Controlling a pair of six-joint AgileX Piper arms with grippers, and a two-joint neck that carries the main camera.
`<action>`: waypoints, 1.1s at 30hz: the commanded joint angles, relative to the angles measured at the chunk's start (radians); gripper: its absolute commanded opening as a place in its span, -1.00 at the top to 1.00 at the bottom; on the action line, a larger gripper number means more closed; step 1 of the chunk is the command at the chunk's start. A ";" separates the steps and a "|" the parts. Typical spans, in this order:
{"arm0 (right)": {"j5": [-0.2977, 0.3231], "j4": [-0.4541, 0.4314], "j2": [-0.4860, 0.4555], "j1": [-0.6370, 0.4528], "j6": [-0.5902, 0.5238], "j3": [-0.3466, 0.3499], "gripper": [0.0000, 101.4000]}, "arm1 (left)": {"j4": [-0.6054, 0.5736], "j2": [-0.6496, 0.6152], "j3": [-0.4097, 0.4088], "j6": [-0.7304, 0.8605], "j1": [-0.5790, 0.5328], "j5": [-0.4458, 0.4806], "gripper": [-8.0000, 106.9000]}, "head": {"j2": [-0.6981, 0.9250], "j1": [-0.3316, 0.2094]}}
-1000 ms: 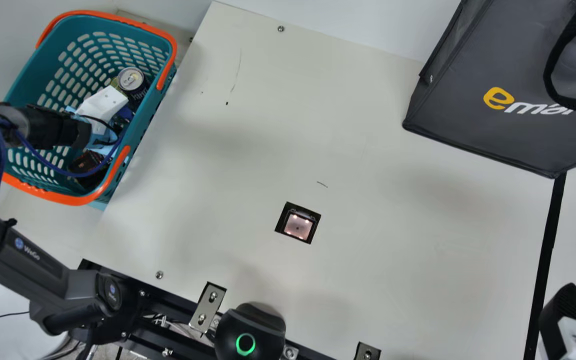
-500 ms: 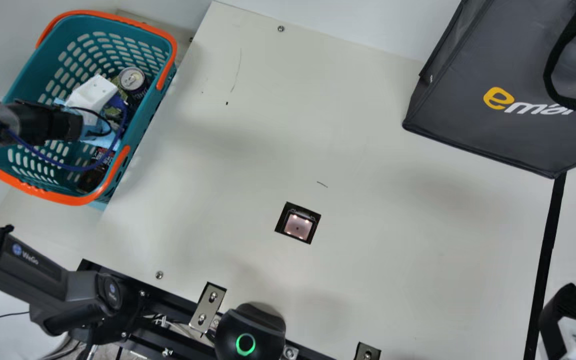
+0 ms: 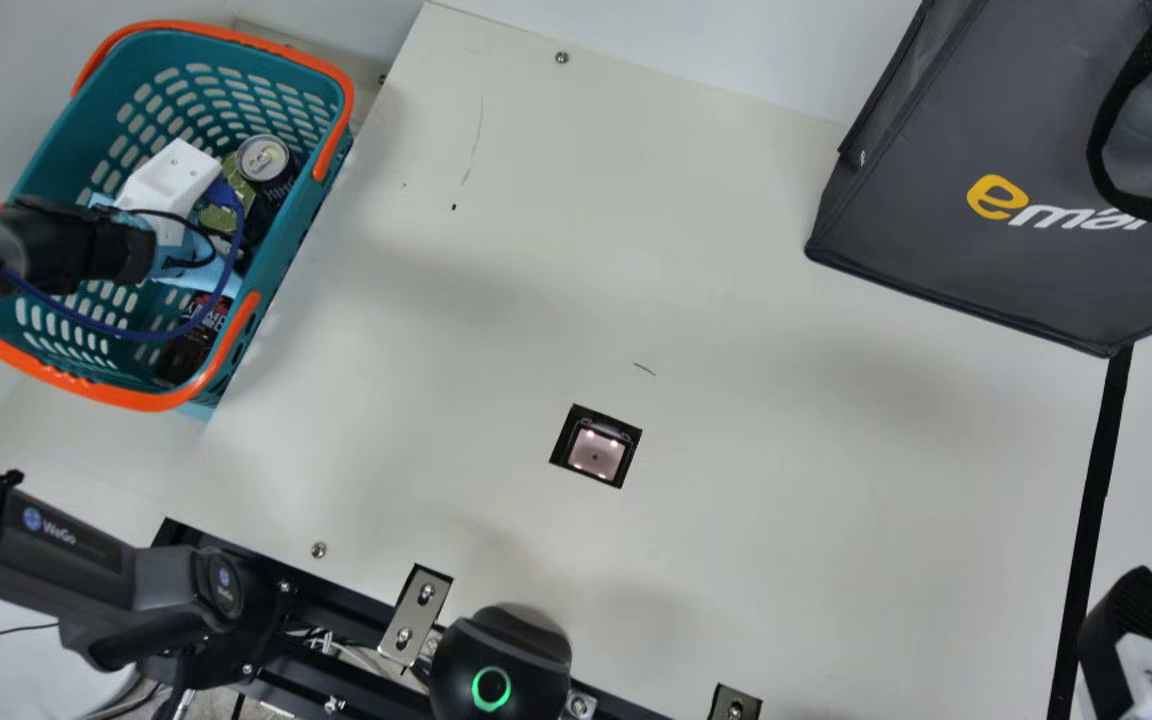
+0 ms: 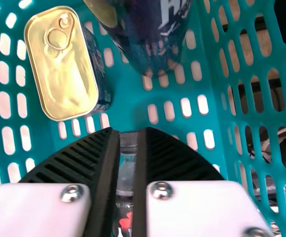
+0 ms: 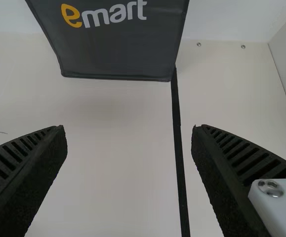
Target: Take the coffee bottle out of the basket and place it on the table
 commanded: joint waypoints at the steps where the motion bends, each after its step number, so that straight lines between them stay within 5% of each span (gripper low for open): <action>1: 0.000 0.000 0.000 0.000 0.000 0.000 -0.79 | 0.012 -0.008 0.005 -0.025 -0.003 -0.007 0.03 | 0.002 -0.026; 14: 0.000 0.000 0.000 0.000 0.000 0.000 -0.79 | 0.129 -0.047 0.012 -0.203 -0.024 -0.031 -0.71 | 0.002 -0.026; 33: 0.000 0.000 0.000 0.000 0.000 0.000 -0.79 | 0.298 -0.047 0.011 -0.425 -0.034 -0.050 -0.71 | 0.002 -0.026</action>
